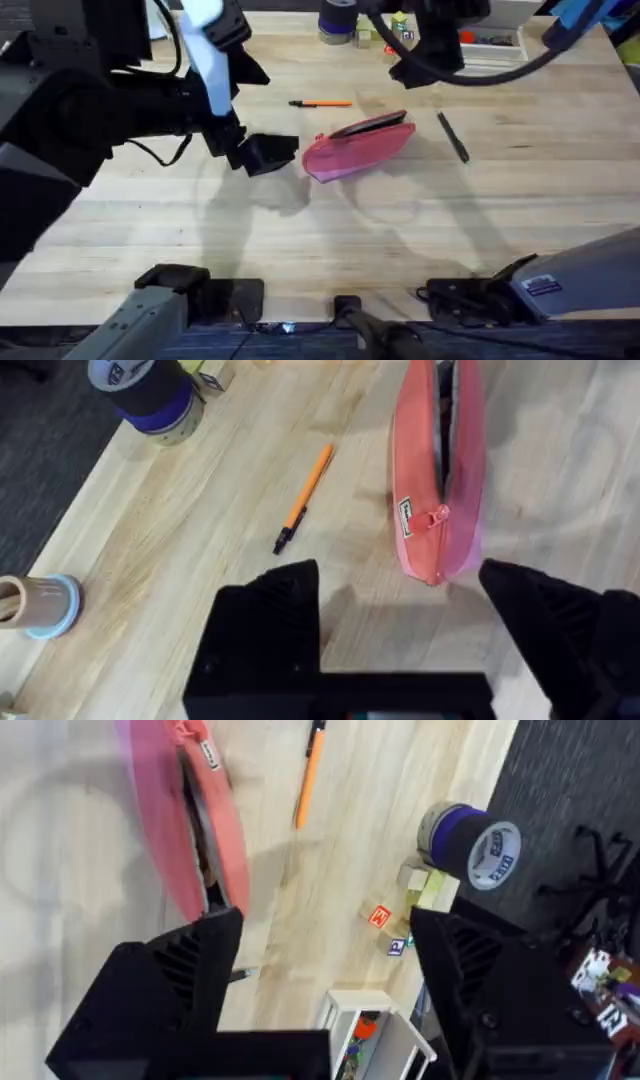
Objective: Unzip the bag, pick up the pens from the table one at a time and place them inside, then zip the bag closed.
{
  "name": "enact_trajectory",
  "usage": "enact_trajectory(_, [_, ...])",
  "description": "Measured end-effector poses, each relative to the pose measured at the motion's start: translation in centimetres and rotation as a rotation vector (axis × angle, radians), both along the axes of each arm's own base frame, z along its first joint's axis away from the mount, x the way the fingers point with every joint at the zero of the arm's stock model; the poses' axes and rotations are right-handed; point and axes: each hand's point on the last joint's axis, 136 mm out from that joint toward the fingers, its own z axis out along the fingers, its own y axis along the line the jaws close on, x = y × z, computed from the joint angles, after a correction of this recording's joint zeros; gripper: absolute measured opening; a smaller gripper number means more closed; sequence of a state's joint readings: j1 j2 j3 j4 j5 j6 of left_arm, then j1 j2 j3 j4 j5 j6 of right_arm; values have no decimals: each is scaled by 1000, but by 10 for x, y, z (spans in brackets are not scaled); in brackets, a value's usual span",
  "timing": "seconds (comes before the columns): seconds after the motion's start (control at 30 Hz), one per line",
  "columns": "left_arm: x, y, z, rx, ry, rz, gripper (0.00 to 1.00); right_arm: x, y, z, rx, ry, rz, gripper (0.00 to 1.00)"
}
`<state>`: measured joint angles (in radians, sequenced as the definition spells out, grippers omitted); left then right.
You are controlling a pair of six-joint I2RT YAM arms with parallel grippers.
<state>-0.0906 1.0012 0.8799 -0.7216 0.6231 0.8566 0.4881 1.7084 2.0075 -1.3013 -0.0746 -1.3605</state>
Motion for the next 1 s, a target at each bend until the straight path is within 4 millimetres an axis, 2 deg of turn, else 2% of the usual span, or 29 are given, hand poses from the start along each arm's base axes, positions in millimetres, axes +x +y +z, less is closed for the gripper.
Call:
enact_trajectory(0.27, [0, 0, 0, 0, 0, 0, 994, -25, -9, -12, -48, 106, 28, 996])
enact_trajectory(0.47, [0, 0, 0, 0, 0, 0, 994, -30, -10, -13, -50, 125, 34, 996])
enact_trajectory(0.5, [0, 0, 0, 0, 0, 0, 994, -30, -10, -13, -51, 124, 37, 969])
enact_trajectory(0.6, [0, 0, 0, 0, 0, 0, 994, -31, -11, -13, -54, 128, 40, 573])
enact_trajectory(0.7, [0, 0, 0, 0, 0, 0, 994, -32, -12, -14, -57, 134, 40, 118])
enact_trajectory(0.73, [0, 0, 0, 0, 0, 0, 994, -33, -12, -14, -58, 137, 40, 54])
enact_trajectory(1.0, [0, 0, 0, 0, 0, 0, 994, -34, -12, -15, -63, 146, 41, 29])
